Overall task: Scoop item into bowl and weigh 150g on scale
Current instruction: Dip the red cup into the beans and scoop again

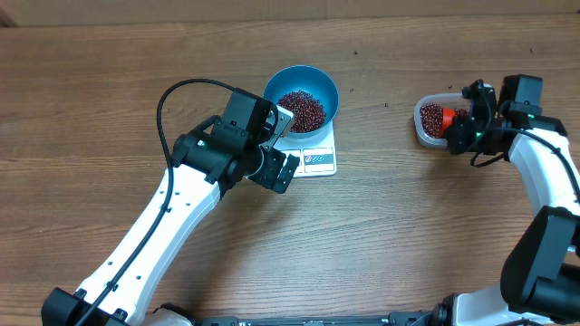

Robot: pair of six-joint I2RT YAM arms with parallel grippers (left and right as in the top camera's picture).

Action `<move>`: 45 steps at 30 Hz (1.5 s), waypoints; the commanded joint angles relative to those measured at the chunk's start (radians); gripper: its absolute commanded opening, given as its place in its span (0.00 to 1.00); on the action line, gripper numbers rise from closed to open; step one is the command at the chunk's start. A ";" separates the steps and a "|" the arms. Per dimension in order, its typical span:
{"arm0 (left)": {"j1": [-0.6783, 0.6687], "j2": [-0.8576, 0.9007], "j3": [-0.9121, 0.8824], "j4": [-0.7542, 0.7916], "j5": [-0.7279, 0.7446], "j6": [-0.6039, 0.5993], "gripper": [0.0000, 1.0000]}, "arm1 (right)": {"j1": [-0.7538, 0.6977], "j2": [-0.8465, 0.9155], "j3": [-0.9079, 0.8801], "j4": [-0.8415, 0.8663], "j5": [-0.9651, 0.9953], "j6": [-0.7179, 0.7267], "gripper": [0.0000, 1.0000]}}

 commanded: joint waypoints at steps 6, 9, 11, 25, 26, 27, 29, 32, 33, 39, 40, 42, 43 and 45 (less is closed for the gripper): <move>0.005 -0.023 0.004 0.002 0.009 0.008 1.00 | -0.077 0.015 0.016 -0.055 -0.190 -0.039 0.04; 0.005 -0.023 0.004 0.002 0.009 0.008 1.00 | -0.089 0.020 0.015 -0.062 -0.224 -0.050 0.04; 0.005 -0.023 0.004 0.002 0.009 0.008 1.00 | -0.097 0.033 0.015 -0.057 -0.261 -0.050 0.04; 0.005 -0.023 0.004 0.002 0.009 0.008 0.99 | -0.191 0.105 0.015 -0.052 -0.426 -0.035 0.04; 0.005 -0.023 0.004 0.002 0.009 0.008 1.00 | -0.206 0.105 0.015 -0.055 -0.442 -0.034 0.03; 0.005 -0.023 0.004 0.002 0.009 0.008 1.00 | -0.219 0.105 0.015 -0.058 -0.459 -0.034 0.04; 0.005 -0.023 0.004 0.002 0.009 0.008 1.00 | -0.264 0.105 0.015 -0.064 -0.521 -0.034 0.04; 0.005 -0.023 0.004 0.002 0.009 0.008 1.00 | -0.303 0.105 0.015 -0.071 -0.576 -0.034 0.03; 0.005 -0.023 0.004 0.002 0.009 0.008 1.00 | -0.314 0.105 0.015 -0.073 -0.592 -0.034 0.04; 0.005 -0.023 0.004 0.002 0.009 0.008 1.00 | -0.354 0.105 0.015 -0.080 -0.681 -0.034 0.04; 0.005 -0.023 0.004 0.002 0.009 0.008 1.00 | -0.359 0.105 0.015 -0.081 -0.694 -0.034 0.04; 0.005 -0.023 0.004 0.002 0.009 0.008 1.00 | -0.365 0.105 0.015 -0.081 -0.724 -0.034 0.04; 0.005 -0.023 0.004 0.002 0.009 0.008 1.00 | -0.367 0.105 0.015 -0.081 -0.736 -0.034 0.04; 0.005 -0.023 0.004 0.002 0.009 0.008 1.00 | -0.367 0.105 0.015 -0.082 -0.751 -0.032 0.04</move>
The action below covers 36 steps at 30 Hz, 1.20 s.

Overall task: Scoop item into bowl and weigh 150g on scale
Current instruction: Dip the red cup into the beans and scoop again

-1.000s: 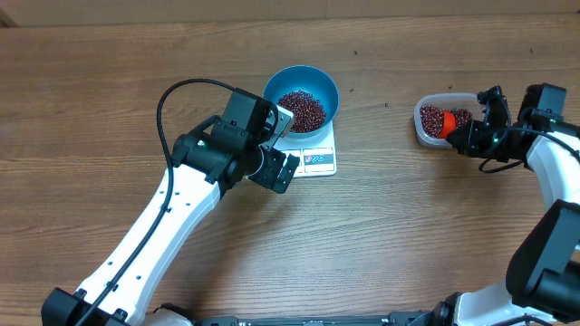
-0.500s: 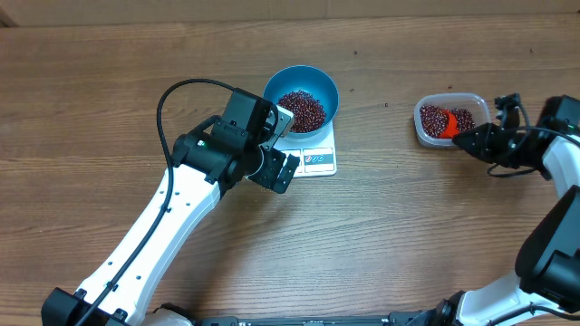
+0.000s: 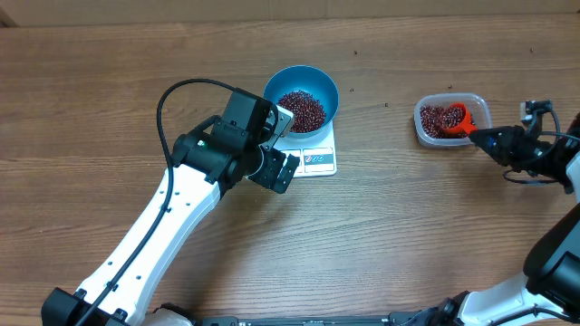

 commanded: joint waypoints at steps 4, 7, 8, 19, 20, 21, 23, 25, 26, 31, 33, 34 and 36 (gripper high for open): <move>0.005 -0.023 0.004 0.002 0.009 0.008 1.00 | -0.009 0.001 0.005 0.000 -0.103 0.011 0.03; 0.005 -0.023 0.004 0.002 0.009 0.008 0.99 | -0.012 0.001 0.005 -0.007 -0.117 0.015 0.04; 0.005 -0.023 0.004 0.001 0.009 0.008 1.00 | -0.012 0.001 0.005 -0.008 -0.121 0.021 0.04; 0.005 -0.023 0.004 0.002 0.009 0.008 1.00 | -0.012 0.001 0.005 0.001 -0.126 0.110 0.03; 0.005 -0.023 0.004 0.002 0.009 0.008 1.00 | -0.012 0.001 0.005 0.000 -0.152 0.109 0.04; 0.005 -0.023 0.004 0.002 0.009 0.008 1.00 | -0.012 0.001 0.005 0.002 -0.181 0.109 0.04; 0.005 -0.023 0.004 0.002 0.009 0.008 1.00 | -0.012 0.001 0.005 0.005 -0.235 0.109 0.04; 0.005 -0.023 0.004 0.002 0.009 0.008 1.00 | -0.012 0.001 0.005 0.006 -0.283 0.109 0.04; 0.005 -0.023 0.004 0.001 0.009 0.008 1.00 | -0.012 0.001 0.005 0.005 -0.307 0.109 0.04; 0.005 -0.023 0.004 0.002 0.009 0.008 1.00 | -0.005 0.001 0.005 0.005 -0.435 0.110 0.04; 0.005 -0.023 0.004 0.002 0.009 0.008 1.00 | 0.008 0.001 0.005 0.006 -0.469 0.117 0.04; 0.005 -0.023 0.004 0.002 0.009 0.008 1.00 | 0.016 0.001 0.005 0.006 -0.476 0.117 0.04; 0.005 -0.023 0.004 0.002 0.009 0.008 1.00 | 0.039 0.001 0.005 0.006 -0.484 0.117 0.04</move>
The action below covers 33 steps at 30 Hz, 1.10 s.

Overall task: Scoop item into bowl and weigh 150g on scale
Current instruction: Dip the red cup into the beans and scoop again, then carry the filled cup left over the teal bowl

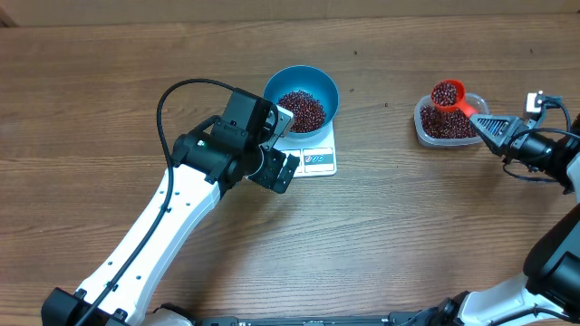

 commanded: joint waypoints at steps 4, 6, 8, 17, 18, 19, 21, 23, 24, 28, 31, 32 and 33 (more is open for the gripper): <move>0.005 -0.023 0.004 0.002 0.010 0.008 1.00 | 0.100 0.001 0.005 0.050 -0.093 0.078 0.04; 0.005 -0.023 0.004 0.002 0.010 0.008 1.00 | 0.149 0.001 0.005 0.120 -0.092 0.166 0.04; 0.005 -0.023 0.004 0.002 0.010 0.008 1.00 | 0.187 0.001 0.005 0.190 -0.092 0.243 0.04; 0.005 -0.023 0.004 0.002 0.010 0.008 1.00 | 0.391 0.001 0.005 0.620 -0.064 0.655 0.04; 0.005 -0.023 0.004 0.001 0.010 0.008 1.00 | 0.411 0.001 0.005 0.659 -0.053 0.689 0.04; 0.005 -0.023 0.004 0.002 0.010 0.008 1.00 | 0.428 0.001 0.005 0.689 -0.045 0.714 0.04; 0.005 -0.023 0.004 0.002 0.010 0.008 1.00 | 0.465 0.001 0.005 0.749 -0.031 0.758 0.04; 0.005 -0.023 0.004 0.002 0.010 0.008 1.00 | 0.497 0.001 0.005 0.785 -0.011 0.788 0.03; 0.005 -0.023 0.004 0.002 0.010 0.008 1.00 | 0.511 0.001 0.005 0.795 0.000 0.790 0.04; 0.005 -0.023 0.004 0.002 0.010 0.008 1.00 | 0.566 0.001 0.005 0.804 0.061 0.788 0.04; 0.005 -0.023 0.004 0.002 0.010 0.008 1.00 | 0.607 0.001 0.005 0.823 0.106 0.754 0.03; 0.005 -0.023 0.004 0.001 0.010 0.008 1.00 | 0.618 0.001 0.005 0.830 0.119 0.733 0.04; 0.005 -0.023 0.004 0.001 0.010 0.008 1.00 | 0.629 0.001 0.005 0.835 0.129 0.706 0.04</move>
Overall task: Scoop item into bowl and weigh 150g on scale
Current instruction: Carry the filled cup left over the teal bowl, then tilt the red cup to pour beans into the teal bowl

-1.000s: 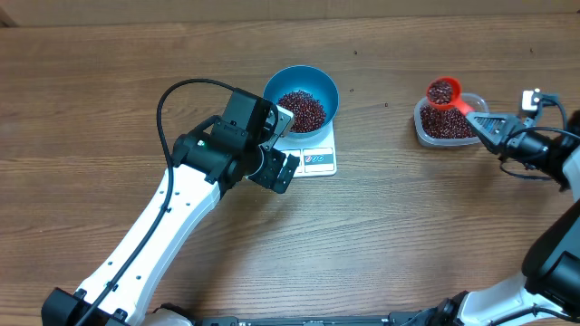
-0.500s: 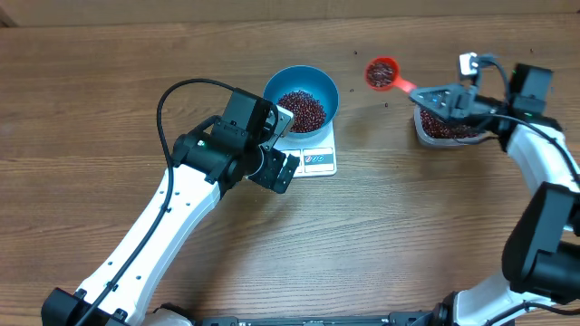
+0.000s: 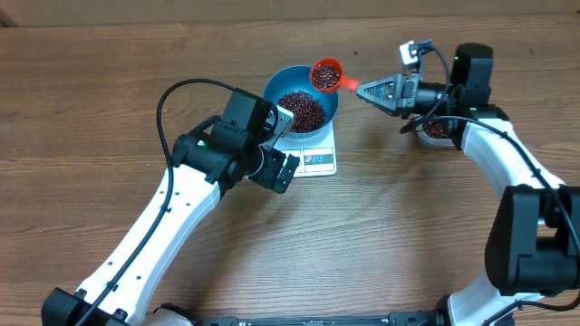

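Note:
A blue bowl (image 3: 302,101) holding red beans stands on a small white scale (image 3: 313,154) at the table's middle back. My right gripper (image 3: 367,90) is shut on the handle of an orange scoop (image 3: 326,73). The scoop is full of beans and hangs over the bowl's right rim. A clear tub of beans (image 3: 437,129) sits at the right, mostly hidden behind the right arm. My left gripper (image 3: 279,169) rests just left of the scale, its jaws apart with nothing between them.
The left arm (image 3: 181,208) stretches from the front left to the scale. A few stray beans (image 3: 387,105) lie on the wood between bowl and tub. The table's far edge runs along the top.
My right gripper has carried the filled scoop from above the tub leftward to the bowl's right rim. The left arm has not moved.
The right gripper first had the scoop down in the tub at the right. Then the scoop lay tilted in the beans, and afterwards it was held filled above the tub. Now it hangs over the bowl on the scale. The left arm stayed put throughout.

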Robot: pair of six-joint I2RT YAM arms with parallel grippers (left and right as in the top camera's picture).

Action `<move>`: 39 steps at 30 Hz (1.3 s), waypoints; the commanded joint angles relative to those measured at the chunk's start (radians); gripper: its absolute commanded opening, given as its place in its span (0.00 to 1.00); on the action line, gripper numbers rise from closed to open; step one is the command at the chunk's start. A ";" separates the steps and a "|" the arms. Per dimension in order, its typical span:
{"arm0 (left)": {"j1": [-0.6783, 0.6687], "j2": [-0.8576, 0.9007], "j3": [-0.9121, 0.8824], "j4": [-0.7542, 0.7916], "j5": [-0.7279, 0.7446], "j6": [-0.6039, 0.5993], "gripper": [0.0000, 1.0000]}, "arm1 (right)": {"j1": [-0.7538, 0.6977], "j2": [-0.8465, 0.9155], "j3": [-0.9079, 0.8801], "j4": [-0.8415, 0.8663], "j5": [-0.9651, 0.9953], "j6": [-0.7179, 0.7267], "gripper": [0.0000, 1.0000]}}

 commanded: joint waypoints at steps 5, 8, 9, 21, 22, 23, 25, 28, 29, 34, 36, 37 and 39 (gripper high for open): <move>0.005 -0.023 0.004 0.001 0.009 0.008 1.00 | 0.077 0.001 0.008 0.017 0.078 -0.298 0.03; 0.005 -0.023 0.004 0.001 0.009 0.008 1.00 | 0.100 0.001 0.008 0.017 0.080 -0.429 0.04; 0.005 -0.023 0.004 0.002 0.009 0.008 1.00 | 0.104 0.001 0.008 0.017 0.092 -0.451 0.04; 0.005 -0.023 0.004 0.001 0.009 0.008 1.00 | 0.106 0.001 0.008 -0.068 0.191 -0.728 0.04; 0.005 -0.023 0.004 0.002 0.009 0.008 1.00 | 0.106 0.001 0.008 -0.081 0.191 -0.755 0.04; 0.005 -0.023 0.004 0.002 0.009 0.008 1.00 | 0.106 0.001 0.008 -0.097 0.191 -0.796 0.04; 0.005 -0.023 0.004 0.002 0.009 0.008 1.00 | 0.106 0.001 0.008 -0.130 0.191 -0.897 0.04; 0.005 -0.023 0.004 0.002 0.009 0.008 1.00 | 0.106 0.001 0.008 -0.143 0.191 -0.976 0.04; 0.005 -0.023 0.004 0.002 0.009 0.008 1.00 | 0.106 0.001 0.008 -0.142 0.191 -0.998 0.04; 0.005 -0.023 0.004 0.002 0.009 0.008 0.99 | 0.106 0.001 0.008 -0.142 0.192 -1.019 0.04; 0.005 -0.023 0.004 0.002 0.009 0.008 1.00 | 0.106 0.001 0.008 -0.142 0.198 -1.019 0.04; 0.005 -0.023 0.004 0.002 0.009 0.008 1.00 | 0.106 0.001 0.008 -0.142 0.206 -1.019 0.04; 0.005 -0.023 0.004 0.002 0.009 0.008 1.00 | 0.106 0.001 0.008 -0.142 0.226 -1.019 0.04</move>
